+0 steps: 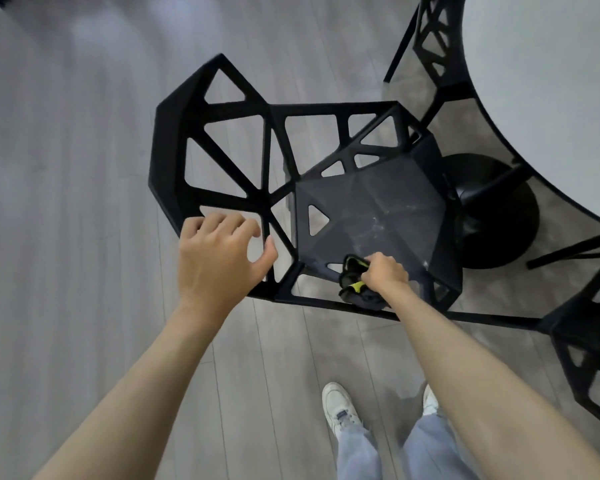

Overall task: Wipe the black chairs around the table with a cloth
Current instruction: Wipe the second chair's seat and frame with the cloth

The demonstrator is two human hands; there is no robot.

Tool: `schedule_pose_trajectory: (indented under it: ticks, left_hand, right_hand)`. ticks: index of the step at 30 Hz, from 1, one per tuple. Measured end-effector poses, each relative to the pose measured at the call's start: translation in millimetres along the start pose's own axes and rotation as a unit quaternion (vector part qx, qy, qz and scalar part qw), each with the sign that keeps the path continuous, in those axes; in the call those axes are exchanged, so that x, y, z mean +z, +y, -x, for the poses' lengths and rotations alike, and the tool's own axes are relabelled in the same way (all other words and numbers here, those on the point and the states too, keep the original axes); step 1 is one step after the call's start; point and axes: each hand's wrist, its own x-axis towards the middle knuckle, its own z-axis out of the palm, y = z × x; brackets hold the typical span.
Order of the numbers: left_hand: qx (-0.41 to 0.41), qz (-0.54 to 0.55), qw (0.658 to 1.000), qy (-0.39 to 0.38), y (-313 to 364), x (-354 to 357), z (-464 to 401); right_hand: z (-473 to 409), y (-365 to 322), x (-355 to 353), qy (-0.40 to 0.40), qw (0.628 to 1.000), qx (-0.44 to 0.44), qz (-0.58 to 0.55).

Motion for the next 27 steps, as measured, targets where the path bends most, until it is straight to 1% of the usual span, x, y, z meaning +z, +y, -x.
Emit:
schedule_pose_trajectory:
  ticks: [2,6,8,10,11,14,16,18,22,24,27]
  left_hand:
    - [0.003,-0.003,1.0,-0.002,-3,1,-2]
    - [0.006,-0.009,1.0,-0.01,-3,-1,-2]
    - [0.005,-0.006,1.0,-0.01,-2,-1,-2]
    - [0.005,-0.006,1.0,-0.014,-2,-2,-2]
    - [0.004,-0.006,1.0,-0.017,-2,-2,-2]
    - [0.008,-0.006,1.0,-0.003,-3,0,-1]
    - [0.023,-0.006,1.0,0.001,-5,1,0]
    - [0.024,-0.013,1.0,0.004,-7,1,-1]
    - [0.02,-0.013,1.0,0.001,-5,3,1]
    - [0.021,-0.013,1.0,-0.004,-5,3,1]
    - [0.025,-0.011,1.0,-0.011,-5,4,0]
  right_hand:
    - [2,8,-2,-0.026,0.999,-0.017,0.009]
    - [9,32,-28,-0.133,0.987,-0.084,0.029]
    - [16,36,-38,-0.16,0.98,-0.114,0.022]
    - [23,33,-37,-0.15,0.981,-0.123,0.028]
    - [24,29,-32,-0.131,0.984,-0.116,0.032]
    - [18,2,-13,-0.043,0.993,-0.088,0.071]
    - [1,-20,-5,-0.014,0.99,-0.105,0.096]
    - [-18,-45,-2,0.008,0.984,-0.144,0.106]
    - [-44,-81,13,0.009,0.972,-0.222,0.075]
    - [-49,-83,28,-0.002,0.961,-0.254,0.111]
    - [-53,-65,35,0.002,0.944,-0.282,0.172]
